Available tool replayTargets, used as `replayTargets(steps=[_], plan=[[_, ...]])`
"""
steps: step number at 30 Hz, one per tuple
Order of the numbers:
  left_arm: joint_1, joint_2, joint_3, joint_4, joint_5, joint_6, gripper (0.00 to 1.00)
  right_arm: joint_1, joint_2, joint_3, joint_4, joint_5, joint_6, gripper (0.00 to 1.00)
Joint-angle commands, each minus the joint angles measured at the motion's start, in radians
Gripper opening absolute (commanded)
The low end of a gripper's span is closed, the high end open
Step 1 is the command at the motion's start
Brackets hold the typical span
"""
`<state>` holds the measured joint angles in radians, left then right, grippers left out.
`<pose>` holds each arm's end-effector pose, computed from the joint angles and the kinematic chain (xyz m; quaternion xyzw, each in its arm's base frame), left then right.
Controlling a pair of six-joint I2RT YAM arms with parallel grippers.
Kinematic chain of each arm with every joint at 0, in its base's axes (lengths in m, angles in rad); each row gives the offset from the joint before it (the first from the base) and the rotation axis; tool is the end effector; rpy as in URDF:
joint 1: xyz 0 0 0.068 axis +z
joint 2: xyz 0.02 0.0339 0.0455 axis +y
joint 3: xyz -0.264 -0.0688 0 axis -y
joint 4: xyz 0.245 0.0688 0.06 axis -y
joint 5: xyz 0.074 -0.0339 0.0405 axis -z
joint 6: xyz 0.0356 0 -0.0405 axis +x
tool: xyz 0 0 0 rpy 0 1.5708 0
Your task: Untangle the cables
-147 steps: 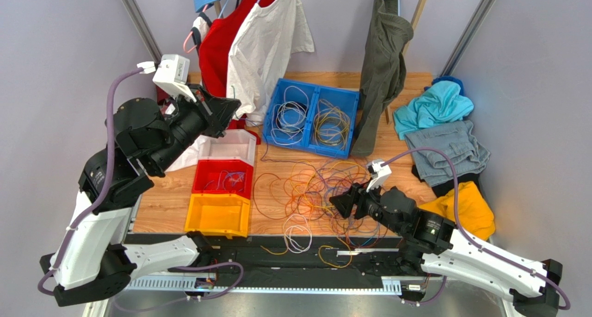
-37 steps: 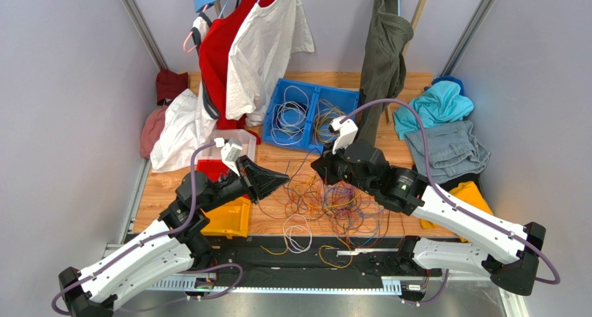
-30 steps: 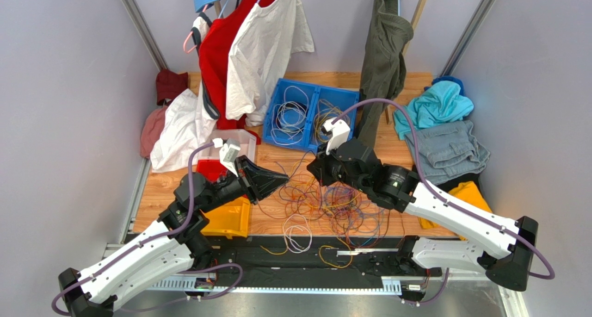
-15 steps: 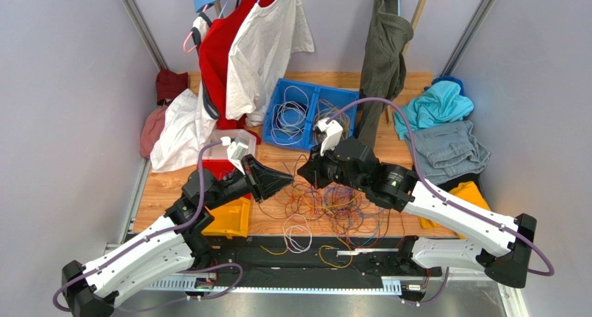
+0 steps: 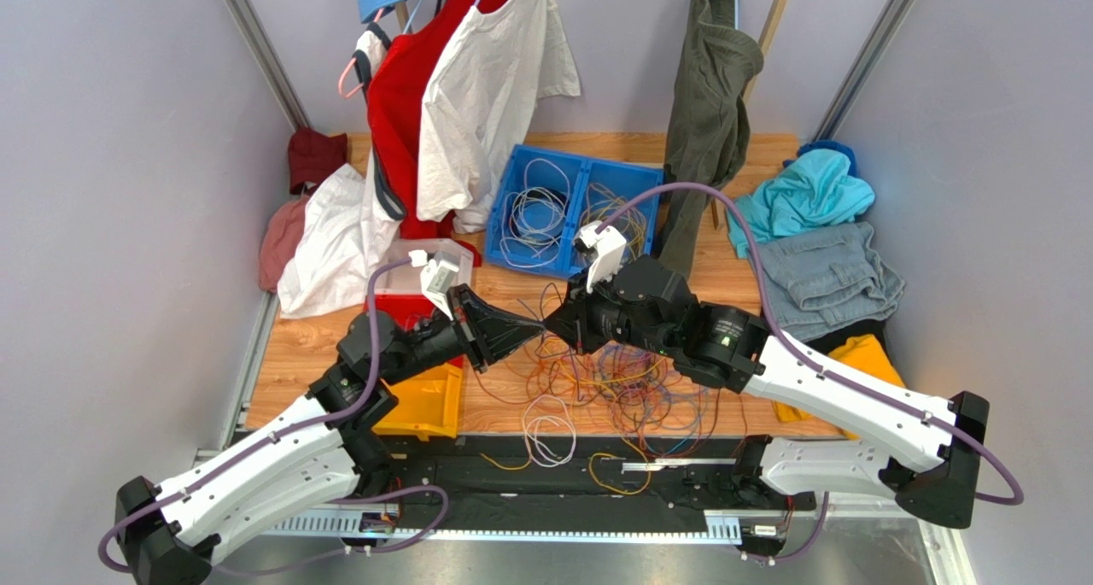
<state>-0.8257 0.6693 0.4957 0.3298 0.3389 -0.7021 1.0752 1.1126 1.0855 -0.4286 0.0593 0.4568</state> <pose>0.1072 -0.1336 0.3108 0.1675 0.6313 -0.5974 0.4653 0.1199 0.2173 0.3554 -0.2432 0.8127 0.3485 0.3986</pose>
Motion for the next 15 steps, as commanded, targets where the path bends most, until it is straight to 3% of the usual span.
replayTargets(steps=[1, 9, 14, 15], plan=[[-0.004, -0.062, 0.003, -0.012, -0.026, 0.019, 0.00, 0.006, -0.036, 0.002, 0.022, 0.025, 0.000, 0.00], [-0.004, -0.108, 0.035, -0.105, -0.053, 0.041, 0.00, 0.006, -0.048, -0.001, 0.018, 0.017, 0.000, 0.02], [-0.004, -0.160, 0.148, -0.308, -0.213, 0.110, 0.00, 0.006, -0.066, -0.015, -0.001, 0.037, -0.004, 0.41], [-0.004, -0.162, 0.170, -0.395, -0.236, 0.139, 0.00, 0.006, -0.069, -0.022, 0.001, 0.039, -0.003, 0.42]])
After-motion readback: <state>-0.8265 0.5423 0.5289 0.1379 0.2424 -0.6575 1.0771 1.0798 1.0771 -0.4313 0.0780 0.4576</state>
